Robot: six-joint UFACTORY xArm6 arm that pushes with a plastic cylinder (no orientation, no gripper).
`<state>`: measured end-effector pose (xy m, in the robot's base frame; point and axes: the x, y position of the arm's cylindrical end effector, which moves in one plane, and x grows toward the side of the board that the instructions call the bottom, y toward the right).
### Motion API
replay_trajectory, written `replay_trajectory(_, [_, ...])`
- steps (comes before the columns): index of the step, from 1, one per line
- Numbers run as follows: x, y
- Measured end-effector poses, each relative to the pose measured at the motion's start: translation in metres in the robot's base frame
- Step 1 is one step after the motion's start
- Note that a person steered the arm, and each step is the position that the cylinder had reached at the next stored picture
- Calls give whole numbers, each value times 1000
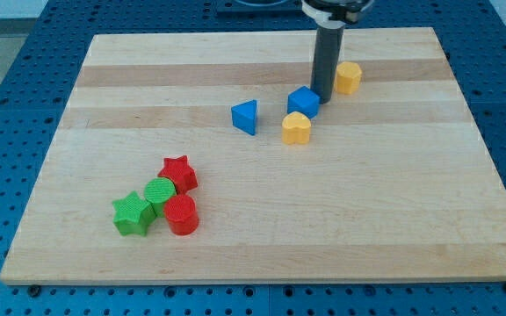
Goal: Push the hexagon to top of the cube
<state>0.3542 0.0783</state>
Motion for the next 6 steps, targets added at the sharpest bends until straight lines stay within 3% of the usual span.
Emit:
replay_trajectory(2, [-3, -1])
replay_trajectory(4, [-9, 98])
replay_trajectory(6, [-44, 107])
